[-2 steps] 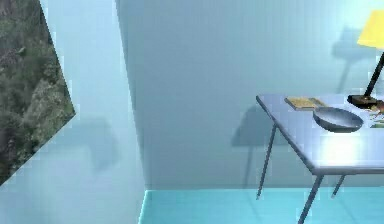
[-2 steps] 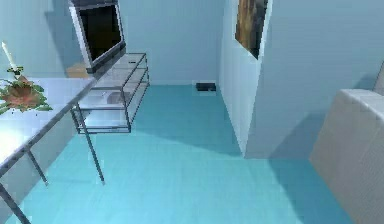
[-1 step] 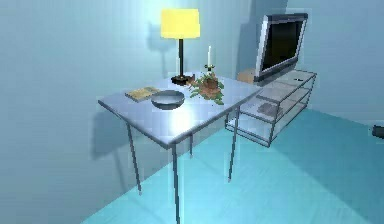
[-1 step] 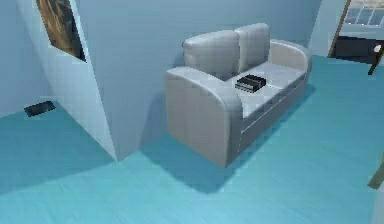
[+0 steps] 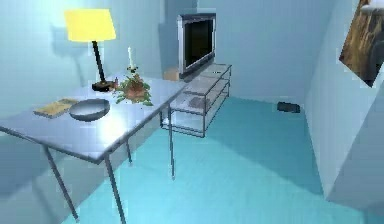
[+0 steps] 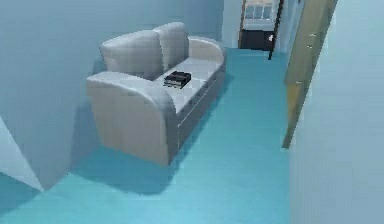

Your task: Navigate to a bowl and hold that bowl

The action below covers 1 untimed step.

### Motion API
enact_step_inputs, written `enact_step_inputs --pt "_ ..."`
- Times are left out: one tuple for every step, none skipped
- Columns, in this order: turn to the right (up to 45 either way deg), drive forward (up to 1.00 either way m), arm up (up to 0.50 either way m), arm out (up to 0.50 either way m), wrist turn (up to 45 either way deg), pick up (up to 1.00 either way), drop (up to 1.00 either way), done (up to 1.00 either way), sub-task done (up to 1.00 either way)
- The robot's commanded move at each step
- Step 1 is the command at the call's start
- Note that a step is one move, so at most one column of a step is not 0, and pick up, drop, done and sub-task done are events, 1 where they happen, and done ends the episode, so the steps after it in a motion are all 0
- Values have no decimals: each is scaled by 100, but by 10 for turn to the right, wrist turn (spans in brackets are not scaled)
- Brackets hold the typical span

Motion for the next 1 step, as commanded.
enact_step_inputs --pt "0 10 0 0 0 0 0 0 0"
